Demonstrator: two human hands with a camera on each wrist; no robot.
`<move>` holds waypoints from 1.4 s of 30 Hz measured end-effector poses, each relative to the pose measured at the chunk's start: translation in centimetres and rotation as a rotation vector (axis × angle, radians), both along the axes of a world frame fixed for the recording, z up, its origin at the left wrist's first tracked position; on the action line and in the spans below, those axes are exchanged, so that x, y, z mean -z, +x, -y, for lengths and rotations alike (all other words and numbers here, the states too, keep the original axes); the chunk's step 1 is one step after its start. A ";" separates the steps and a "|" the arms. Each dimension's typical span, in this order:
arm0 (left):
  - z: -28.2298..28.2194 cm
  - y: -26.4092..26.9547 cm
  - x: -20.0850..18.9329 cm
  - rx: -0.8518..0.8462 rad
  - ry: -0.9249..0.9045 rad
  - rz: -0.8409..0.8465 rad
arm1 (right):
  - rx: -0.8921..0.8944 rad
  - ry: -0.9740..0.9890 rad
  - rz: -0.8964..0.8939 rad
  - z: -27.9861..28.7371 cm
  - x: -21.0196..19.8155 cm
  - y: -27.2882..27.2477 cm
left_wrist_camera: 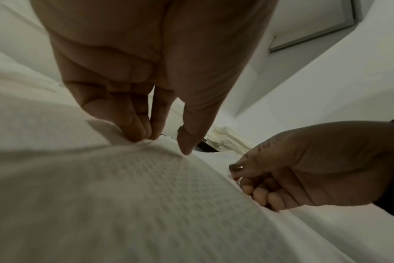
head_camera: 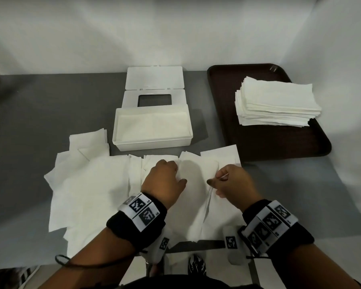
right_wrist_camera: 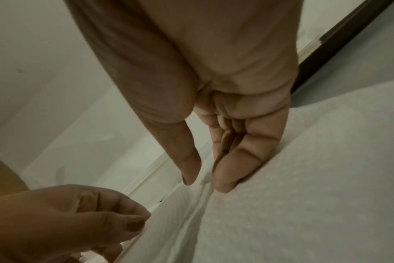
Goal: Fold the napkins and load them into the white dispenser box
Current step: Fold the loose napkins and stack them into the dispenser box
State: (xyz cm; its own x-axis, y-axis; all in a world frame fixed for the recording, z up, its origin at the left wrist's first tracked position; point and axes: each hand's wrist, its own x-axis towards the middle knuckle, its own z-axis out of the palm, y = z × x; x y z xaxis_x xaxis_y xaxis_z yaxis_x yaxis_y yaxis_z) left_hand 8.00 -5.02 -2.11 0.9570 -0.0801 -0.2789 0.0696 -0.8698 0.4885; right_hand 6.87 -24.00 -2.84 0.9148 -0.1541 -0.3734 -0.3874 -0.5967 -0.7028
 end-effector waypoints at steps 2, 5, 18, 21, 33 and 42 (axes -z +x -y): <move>0.3 0.1 0.1 -0.001 0.012 0.013 | 0.001 0.013 0.016 0.0 0.1 -0.1; 0.6 0.2 0.2 -0.046 -0.032 0.003 | -0.006 0.014 0.038 0.1 0.4 -0.4; 0.9 -1.5 -1.0 0.004 -0.276 0.133 | 0.138 0.110 0.205 0.4 0.2 -1.4; 0.4 -2.0 -1.8 0.043 -0.328 0.182 | 0.052 0.031 0.346 0.6 -2.0 -1.1; -2.8 -0.4 -4.7 0.016 -0.546 0.174 | -0.472 0.075 0.392 -0.2 -9.8 2.7; -7.5 0.0 -4.4 -0.137 -0.613 0.077 | -0.158 0.251 0.462 -0.9 -10.2 5.1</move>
State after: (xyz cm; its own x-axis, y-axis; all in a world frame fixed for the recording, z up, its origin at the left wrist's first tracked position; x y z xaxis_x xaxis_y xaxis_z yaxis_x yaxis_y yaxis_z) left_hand 7.96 2.44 2.25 0.9853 -0.0784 -0.1514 0.1057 -0.4157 0.9033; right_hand 11.94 -23.11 7.33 0.9971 0.0408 0.0648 0.0759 -0.4143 -0.9070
